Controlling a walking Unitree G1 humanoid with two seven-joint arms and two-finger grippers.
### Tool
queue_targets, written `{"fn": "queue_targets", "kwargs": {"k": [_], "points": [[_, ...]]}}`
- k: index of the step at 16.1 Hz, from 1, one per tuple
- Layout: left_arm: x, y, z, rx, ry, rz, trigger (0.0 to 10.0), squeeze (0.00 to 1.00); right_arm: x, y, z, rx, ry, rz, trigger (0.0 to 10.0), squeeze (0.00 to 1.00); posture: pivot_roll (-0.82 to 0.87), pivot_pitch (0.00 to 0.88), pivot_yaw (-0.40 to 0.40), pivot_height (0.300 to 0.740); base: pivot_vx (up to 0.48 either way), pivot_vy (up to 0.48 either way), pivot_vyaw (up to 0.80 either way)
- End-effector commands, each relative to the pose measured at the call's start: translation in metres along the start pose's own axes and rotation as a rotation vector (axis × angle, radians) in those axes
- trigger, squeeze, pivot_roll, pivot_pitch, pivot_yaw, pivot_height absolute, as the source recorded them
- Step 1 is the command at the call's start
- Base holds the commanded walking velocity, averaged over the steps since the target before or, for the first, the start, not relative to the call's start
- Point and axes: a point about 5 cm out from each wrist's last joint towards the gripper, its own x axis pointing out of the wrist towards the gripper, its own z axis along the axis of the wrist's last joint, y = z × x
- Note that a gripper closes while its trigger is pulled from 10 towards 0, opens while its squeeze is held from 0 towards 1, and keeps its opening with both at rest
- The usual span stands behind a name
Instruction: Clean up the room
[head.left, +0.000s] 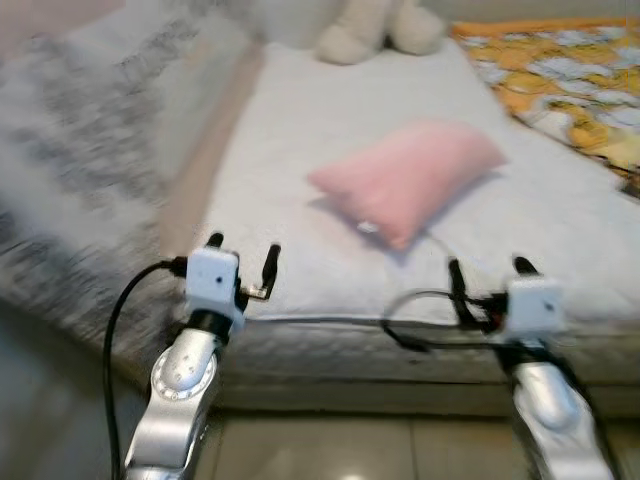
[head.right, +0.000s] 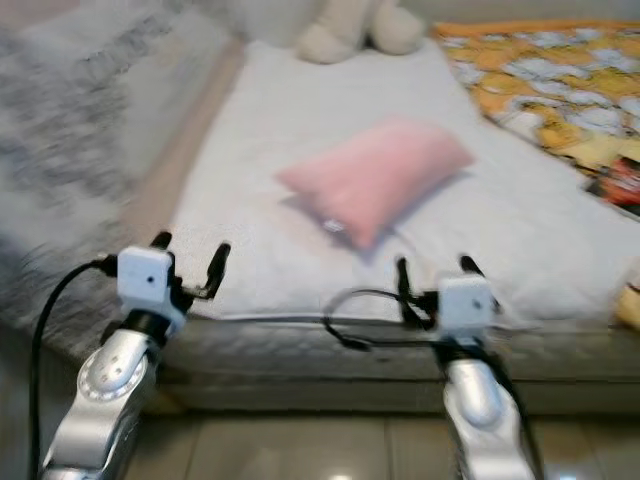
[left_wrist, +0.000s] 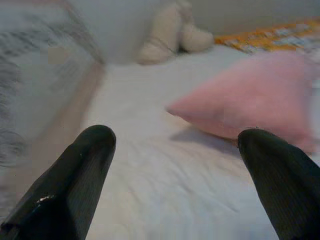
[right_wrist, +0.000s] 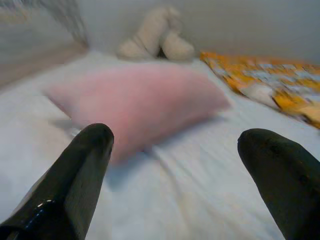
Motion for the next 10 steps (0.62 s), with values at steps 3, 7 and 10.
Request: {"fn": "queue_targets", "kwargs": {"k": [3, 7, 10], "points": [[0.010, -0.005, 0.009, -0.006, -0.018, -0.010, 10.0, 0.00, 0.010, 0.002, 0.009, 0.019, -0.039, -0.003, 10.0, 0.00, -0.12, 0.000, 0.113, 0.740, 0.390, -0.276, 0.00], [0.016, -0.005, 0.013, -0.079, -0.001, 0.037, 10.0, 0.00, 0.015, 0.014, 0.009, 0.078, -0.003, -0.017, 10.0, 0.00, -0.11, 0.000, 0.120, 0.740, 0.388, -0.278, 0.00], [0.018, 0.007, 0.012, -0.112, -0.011, 0.121, 10.0, 0.00, 0.019, 0.013, 0.010, 0.112, -0.021, 0.001, 10.0, 0.00, -0.12, 0.000, 0.121, 0.740, 0.426, -0.082, 0.00]]}}
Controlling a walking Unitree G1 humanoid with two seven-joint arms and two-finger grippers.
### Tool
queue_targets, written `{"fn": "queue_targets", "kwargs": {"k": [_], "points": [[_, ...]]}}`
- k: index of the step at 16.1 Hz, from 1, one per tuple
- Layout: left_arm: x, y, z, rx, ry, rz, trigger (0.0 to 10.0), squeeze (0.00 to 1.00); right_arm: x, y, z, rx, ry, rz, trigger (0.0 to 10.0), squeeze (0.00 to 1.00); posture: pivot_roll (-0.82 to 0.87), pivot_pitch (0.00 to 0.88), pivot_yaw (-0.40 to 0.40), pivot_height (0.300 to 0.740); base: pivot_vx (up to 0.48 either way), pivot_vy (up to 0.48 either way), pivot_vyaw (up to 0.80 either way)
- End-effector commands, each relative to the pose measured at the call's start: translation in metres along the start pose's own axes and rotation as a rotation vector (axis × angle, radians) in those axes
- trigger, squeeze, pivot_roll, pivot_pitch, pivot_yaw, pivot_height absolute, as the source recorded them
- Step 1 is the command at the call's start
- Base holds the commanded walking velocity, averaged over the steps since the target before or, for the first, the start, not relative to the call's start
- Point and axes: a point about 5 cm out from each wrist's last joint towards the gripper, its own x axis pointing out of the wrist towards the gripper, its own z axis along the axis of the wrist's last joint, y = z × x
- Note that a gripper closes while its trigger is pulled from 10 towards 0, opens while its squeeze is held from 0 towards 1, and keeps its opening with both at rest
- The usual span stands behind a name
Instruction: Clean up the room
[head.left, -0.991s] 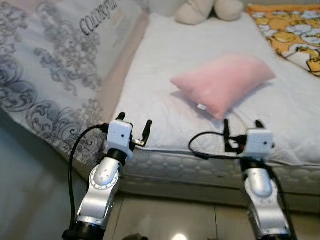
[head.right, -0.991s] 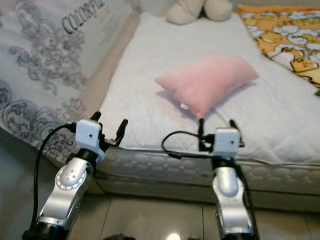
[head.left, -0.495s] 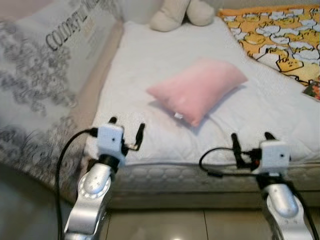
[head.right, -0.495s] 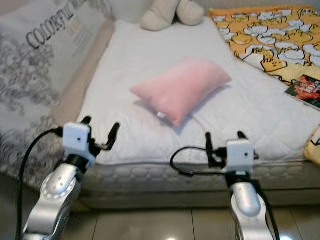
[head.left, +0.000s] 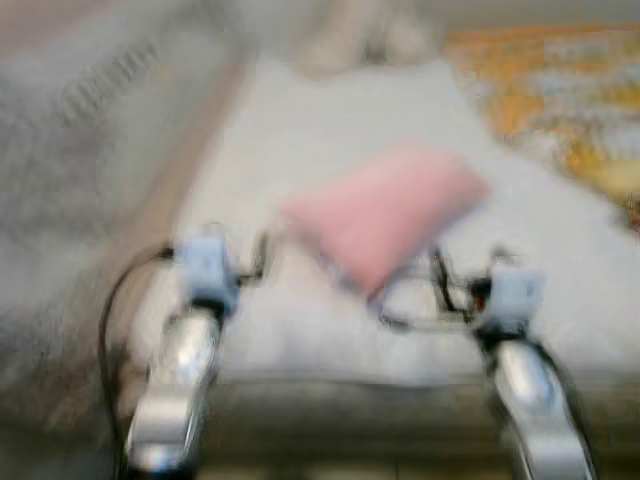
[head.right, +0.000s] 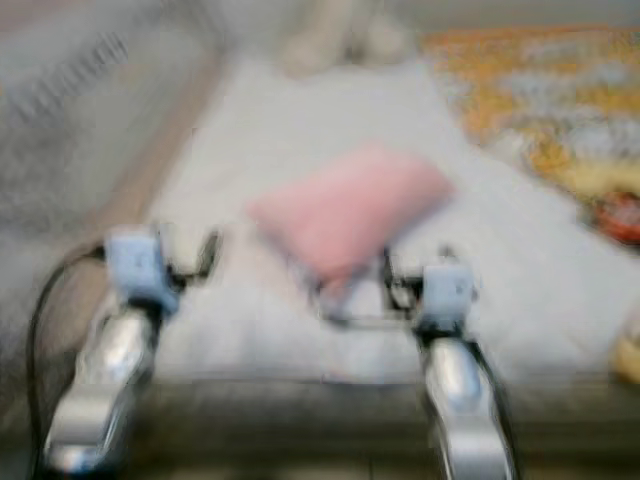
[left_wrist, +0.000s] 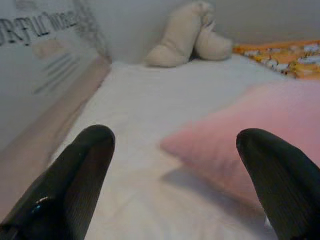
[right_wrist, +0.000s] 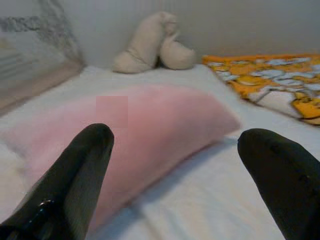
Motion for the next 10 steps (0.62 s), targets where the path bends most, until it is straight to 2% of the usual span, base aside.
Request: {"fn": "queue_targets", "kwargs": {"k": [1, 2, 3, 4, 6, 10], "points": [[0.004, 0.006, 0.007, -0.024, -0.045, 0.050, 10.0, 0.00, 0.002, -0.009, 0.002, 0.016, -0.029, -0.008, 10.0, 0.00, -0.12, 0.000, 0.120, 0.740, 0.000, 0.000, 0.00], [0.004, 0.009, 0.007, -0.031, -0.048, 0.070, 10.0, 0.00, 0.003, -0.009, 0.003, 0.018, -0.038, -0.004, 10.0, 0.00, -0.12, 0.000, 0.120, 0.740, 0.000, 0.000, 0.00], [0.004, 0.016, 0.004, 0.002, -0.029, 0.078, 10.0, 0.00, 0.011, -0.012, 0.001, 0.029, -0.035, 0.001, 10.0, 0.00, -0.12, 0.000, 0.121, 0.740, 0.000, 0.000, 0.00], [0.003, 0.023, 0.001, 0.016, -0.015, 0.100, 10.0, 0.00, 0.021, 0.001, -0.005, 0.087, 0.009, 0.120, 10.0, 0.00, -0.11, 0.000, 0.120, 0.740, 0.000, 0.000, 0.00], [0.005, 0.026, 0.000, 0.033, -0.010, 0.108, 10.0, 0.00, 0.029, 0.023, -0.012, 0.124, 0.033, 0.232, 10.0, 0.00, -0.10, 0.000, 0.122, 0.740, 0.000, 0.000, 0.00], [0.010, 0.023, -0.004, 0.055, 0.007, 0.078, 10.0, 0.00, 0.050, 0.050, -0.043, 0.122, 0.149, 0.276, 10.0, 0.00, -0.09, 0.000, 0.140, 0.740, 0.000, 0.000, 0.00]]}}
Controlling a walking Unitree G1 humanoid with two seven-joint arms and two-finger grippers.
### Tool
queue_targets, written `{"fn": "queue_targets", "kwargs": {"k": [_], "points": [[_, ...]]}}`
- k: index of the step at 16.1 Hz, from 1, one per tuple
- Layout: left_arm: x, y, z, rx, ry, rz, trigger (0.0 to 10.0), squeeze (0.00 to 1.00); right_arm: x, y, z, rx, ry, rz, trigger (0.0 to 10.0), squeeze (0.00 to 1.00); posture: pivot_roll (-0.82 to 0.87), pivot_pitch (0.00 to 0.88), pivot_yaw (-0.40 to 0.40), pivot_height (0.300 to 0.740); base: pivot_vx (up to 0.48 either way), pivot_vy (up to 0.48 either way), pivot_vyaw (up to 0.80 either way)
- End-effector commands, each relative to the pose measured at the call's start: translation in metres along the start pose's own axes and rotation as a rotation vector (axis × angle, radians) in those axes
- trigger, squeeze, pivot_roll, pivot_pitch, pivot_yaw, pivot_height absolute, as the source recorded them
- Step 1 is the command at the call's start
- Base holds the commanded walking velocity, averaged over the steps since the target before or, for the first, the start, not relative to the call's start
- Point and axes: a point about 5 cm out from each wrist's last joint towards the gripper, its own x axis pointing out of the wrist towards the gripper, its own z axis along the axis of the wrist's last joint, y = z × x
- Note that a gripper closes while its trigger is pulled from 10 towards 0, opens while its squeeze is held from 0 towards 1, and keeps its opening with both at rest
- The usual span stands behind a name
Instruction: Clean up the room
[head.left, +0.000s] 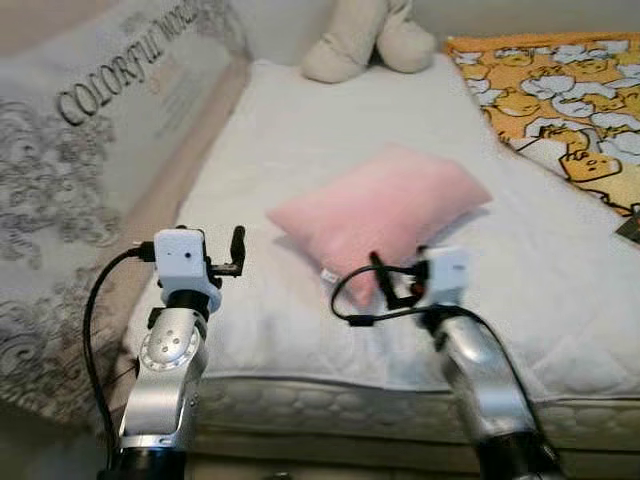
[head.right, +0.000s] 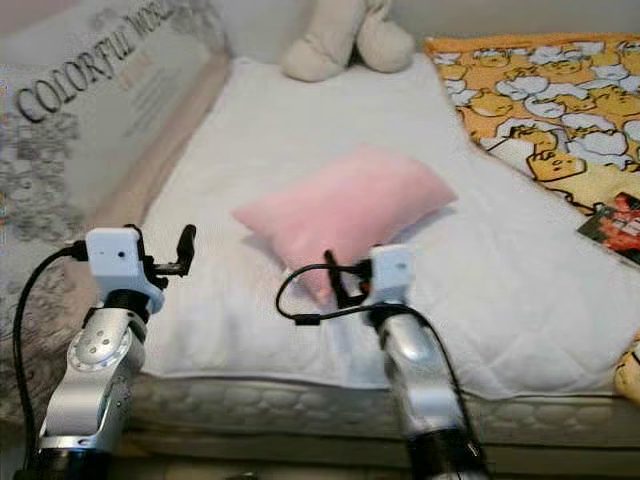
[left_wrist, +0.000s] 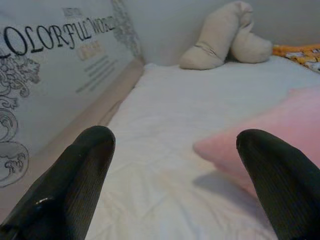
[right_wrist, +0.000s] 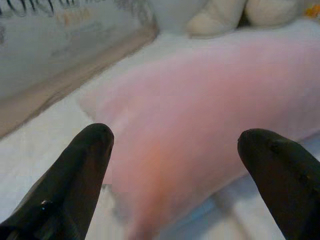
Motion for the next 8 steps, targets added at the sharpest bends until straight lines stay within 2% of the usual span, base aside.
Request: {"fn": "queue_targets", "kwargs": {"k": [1, 2, 3, 5, 8], "points": [[0.001, 0.002, -0.001, 0.019, 0.003, -0.004, 10.0, 0.00, 0.005, 0.005, -0.006, -0.002, 0.028, 0.028, 10.0, 0.00, -0.09, 0.000, 0.143, 0.740, 0.000, 0.000, 0.00], [0.000, 0.003, -0.001, 0.026, 0.007, -0.008, 10.0, 0.00, 0.012, 0.014, -0.013, 0.014, 0.075, 0.074, 10.0, 0.00, -0.07, 0.000, 0.151, 0.740, 0.000, 0.000, 0.00], [-0.003, 0.004, -0.002, 0.037, 0.011, -0.017, 10.0, 0.00, 0.025, 0.030, -0.028, -0.003, 0.169, 0.132, 10.0, 0.00, -0.04, 0.000, 0.147, 0.740, 0.000, 0.000, 0.00], [-0.008, 0.005, -0.001, 0.040, 0.009, -0.018, 10.0, 0.00, 0.030, 0.036, -0.033, -0.019, 0.208, 0.139, 10.0, 0.00, -0.01, 0.000, 0.146, 0.740, 0.000, 0.000, 0.00], [-0.025, 0.011, -0.004, 0.055, 0.039, -0.007, 10.0, 0.00, 0.042, 0.054, -0.036, -0.065, 0.304, 0.159, 10.0, 0.00, 0.06, 0.000, 0.139, 0.740, 0.000, 0.000, 0.00]]}}
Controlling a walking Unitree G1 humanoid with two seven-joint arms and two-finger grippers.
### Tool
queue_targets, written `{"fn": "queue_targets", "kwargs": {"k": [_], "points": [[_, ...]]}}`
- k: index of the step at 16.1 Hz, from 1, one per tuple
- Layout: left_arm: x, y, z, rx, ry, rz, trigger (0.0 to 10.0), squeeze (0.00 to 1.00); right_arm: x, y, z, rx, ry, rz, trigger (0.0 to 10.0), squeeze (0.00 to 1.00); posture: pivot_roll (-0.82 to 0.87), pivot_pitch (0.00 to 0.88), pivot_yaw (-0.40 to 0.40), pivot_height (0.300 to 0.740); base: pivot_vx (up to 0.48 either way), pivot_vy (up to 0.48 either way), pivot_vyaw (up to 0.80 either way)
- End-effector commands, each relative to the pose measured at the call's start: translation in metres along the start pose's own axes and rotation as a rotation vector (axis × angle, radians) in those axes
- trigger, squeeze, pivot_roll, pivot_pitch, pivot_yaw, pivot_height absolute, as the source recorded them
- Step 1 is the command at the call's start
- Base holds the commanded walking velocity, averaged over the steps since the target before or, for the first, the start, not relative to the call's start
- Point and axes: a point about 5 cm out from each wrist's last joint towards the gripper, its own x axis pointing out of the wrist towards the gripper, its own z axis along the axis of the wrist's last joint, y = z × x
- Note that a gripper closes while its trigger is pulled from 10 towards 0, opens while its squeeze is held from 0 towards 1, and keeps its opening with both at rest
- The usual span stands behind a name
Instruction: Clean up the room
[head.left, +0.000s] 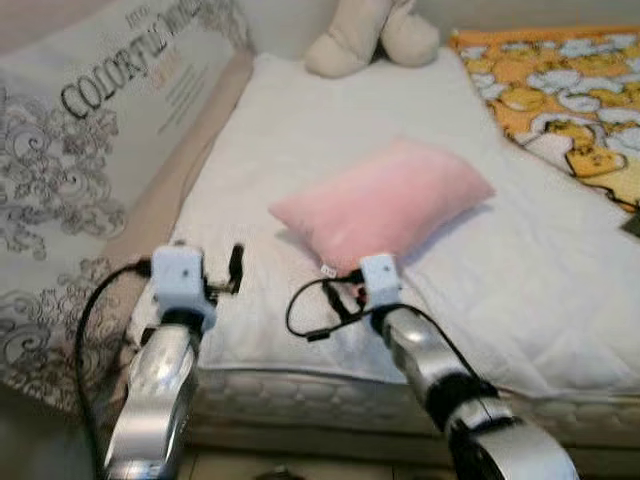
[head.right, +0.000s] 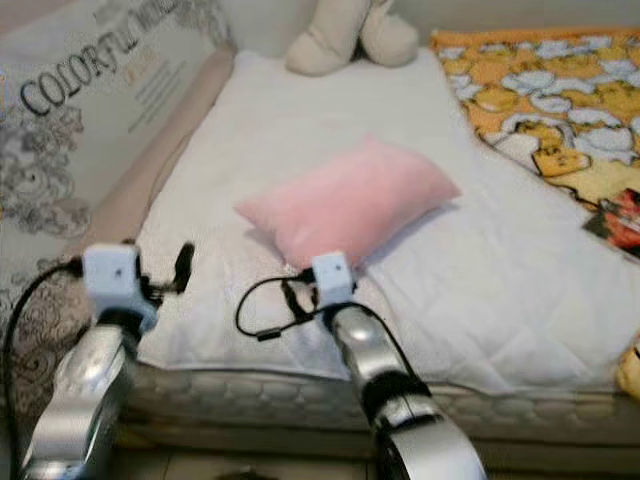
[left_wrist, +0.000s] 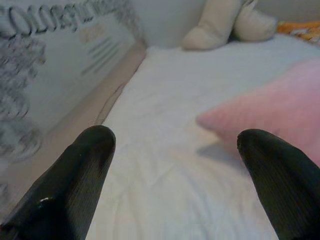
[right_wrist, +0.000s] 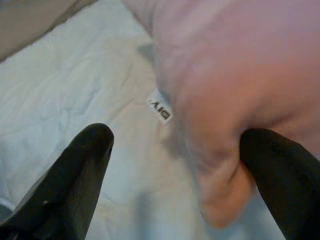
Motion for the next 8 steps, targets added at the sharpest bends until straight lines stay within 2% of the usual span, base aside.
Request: {"fn": "queue_targets", "kwargs": {"k": [1, 5, 8], "points": [[-0.001, 0.004, 0.005, 0.022, -0.010, 0.004, 10.0, 0.00, 0.003, 0.006, 0.000, -0.013, 0.016, 0.002, 10.0, 0.00, 0.08, 0.002, 0.134, 0.740, 0.000, 0.000, 0.00], [-0.018, 0.014, 0.007, 0.031, 0.003, 0.045, 10.0, 0.00, 0.008, 0.005, 0.008, -0.050, 0.058, -0.086, 10.0, 0.00, 0.14, 0.042, 0.104, 0.740, 0.000, 0.000, 0.00], [-0.025, 0.011, 0.006, 0.025, 0.013, 0.047, 10.0, 0.00, 0.009, -0.003, 0.012, -0.066, 0.070, -0.166, 10.0, 0.00, 0.15, 0.048, 0.091, 0.740, 0.000, 0.000, 0.00]]}}
